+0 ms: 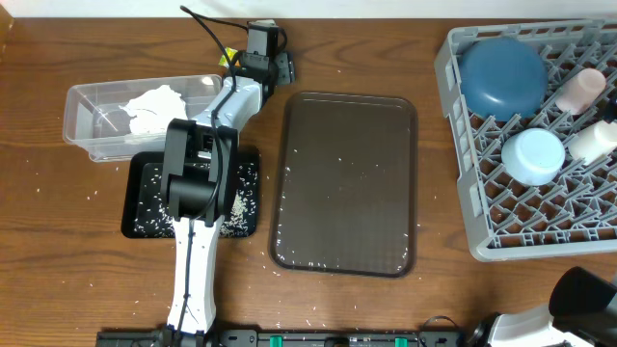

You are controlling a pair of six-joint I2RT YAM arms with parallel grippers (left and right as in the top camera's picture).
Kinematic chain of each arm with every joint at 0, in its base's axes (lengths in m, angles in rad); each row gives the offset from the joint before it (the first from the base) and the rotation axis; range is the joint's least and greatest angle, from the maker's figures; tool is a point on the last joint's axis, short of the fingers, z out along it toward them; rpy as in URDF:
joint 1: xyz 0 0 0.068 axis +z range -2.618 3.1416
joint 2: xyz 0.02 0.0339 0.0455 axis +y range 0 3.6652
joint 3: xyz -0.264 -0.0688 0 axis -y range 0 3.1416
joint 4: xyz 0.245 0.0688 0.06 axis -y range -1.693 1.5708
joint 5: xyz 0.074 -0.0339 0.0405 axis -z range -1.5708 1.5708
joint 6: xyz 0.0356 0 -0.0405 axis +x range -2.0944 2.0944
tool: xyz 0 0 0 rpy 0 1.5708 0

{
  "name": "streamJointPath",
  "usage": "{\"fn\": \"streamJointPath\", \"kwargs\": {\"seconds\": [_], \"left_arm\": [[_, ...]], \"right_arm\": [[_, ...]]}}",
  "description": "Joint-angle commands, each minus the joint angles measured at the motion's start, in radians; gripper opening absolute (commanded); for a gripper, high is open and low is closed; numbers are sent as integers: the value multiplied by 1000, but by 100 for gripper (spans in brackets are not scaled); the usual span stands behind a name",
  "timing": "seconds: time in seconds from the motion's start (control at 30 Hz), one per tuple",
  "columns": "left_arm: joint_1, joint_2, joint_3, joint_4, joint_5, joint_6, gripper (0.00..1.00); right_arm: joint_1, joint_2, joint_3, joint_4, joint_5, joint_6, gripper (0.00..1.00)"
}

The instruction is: Sort waste into correct bins and load items into the dishwasher rack

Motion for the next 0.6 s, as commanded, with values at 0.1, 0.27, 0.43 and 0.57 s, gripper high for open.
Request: {"fn": "streamJointPath", "kwargs": {"seconds": [0.1,0.27,0.43,0.57], "left_arm": [[0,44,4,-1,-45,-28,75],[1,88,4,-19,-66,-22,70],[-1,84,5,-40,-65,-30,55],[-1,84,5,-62,-65,-31,36]], "right_arm": [[-5,6,-2,-1,7,-8,99],[-5,6,-2,-1,7,-8,99],[-5,6,-2,-1,7,-8,99],[-5,6,-2,-1,7,-8,99]]}}
